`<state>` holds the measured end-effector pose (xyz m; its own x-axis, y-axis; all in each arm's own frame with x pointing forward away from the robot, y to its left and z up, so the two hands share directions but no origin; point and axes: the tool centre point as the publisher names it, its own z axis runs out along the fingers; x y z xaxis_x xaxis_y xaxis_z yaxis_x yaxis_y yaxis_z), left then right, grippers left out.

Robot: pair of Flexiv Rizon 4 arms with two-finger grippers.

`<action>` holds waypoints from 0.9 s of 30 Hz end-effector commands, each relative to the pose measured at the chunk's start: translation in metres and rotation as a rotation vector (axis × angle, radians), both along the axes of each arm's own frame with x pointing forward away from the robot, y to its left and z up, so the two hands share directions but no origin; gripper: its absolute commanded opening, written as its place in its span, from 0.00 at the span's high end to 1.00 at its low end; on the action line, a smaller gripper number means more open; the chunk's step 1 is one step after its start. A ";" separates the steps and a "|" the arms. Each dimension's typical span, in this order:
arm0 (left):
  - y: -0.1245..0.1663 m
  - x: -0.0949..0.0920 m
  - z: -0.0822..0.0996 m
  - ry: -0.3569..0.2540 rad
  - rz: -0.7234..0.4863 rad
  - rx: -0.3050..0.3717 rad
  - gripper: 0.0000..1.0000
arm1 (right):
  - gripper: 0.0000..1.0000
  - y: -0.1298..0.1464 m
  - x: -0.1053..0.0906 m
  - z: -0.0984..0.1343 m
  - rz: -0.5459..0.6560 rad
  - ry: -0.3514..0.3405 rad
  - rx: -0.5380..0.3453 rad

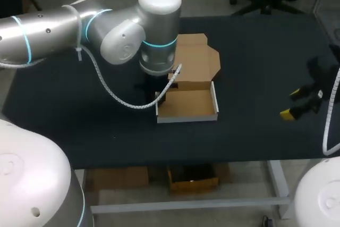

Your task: Assemble the packaging by folding the flat box into shape, placing the metal phone stand inside, and closing the box properly

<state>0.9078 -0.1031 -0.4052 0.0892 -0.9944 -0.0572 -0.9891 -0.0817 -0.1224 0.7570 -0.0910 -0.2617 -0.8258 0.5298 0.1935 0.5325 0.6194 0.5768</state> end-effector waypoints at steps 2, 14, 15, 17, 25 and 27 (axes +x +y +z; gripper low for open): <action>0.007 -0.007 0.006 -0.026 -0.020 -0.072 0.64 | 0.00 0.000 0.004 -0.001 0.000 0.007 0.003; 0.009 -0.021 0.029 -0.087 -0.120 -0.257 0.00 | 0.00 0.001 0.005 -0.002 -0.004 0.012 0.002; 0.010 -0.023 0.032 -0.094 -0.136 -0.277 0.00 | 0.00 0.001 0.006 -0.002 -0.005 0.012 0.002; 0.011 -0.027 0.038 -0.101 -0.166 -0.319 0.00 | 0.00 0.001 0.006 -0.001 -0.006 0.011 0.001; 0.024 -0.044 0.066 -0.134 -0.331 -0.495 0.00 | 0.00 0.001 0.006 0.000 -0.016 0.006 0.002; 0.029 -0.050 0.073 -0.141 -0.380 -0.540 0.00 | 0.00 0.001 0.006 0.001 -0.018 0.003 0.003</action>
<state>0.8723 -0.0929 -0.3451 -0.2346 -0.9424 0.2385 -0.9532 0.1748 -0.2468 0.7657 -0.0897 -0.2612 -0.8151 0.5433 0.2009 0.5476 0.6097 0.5730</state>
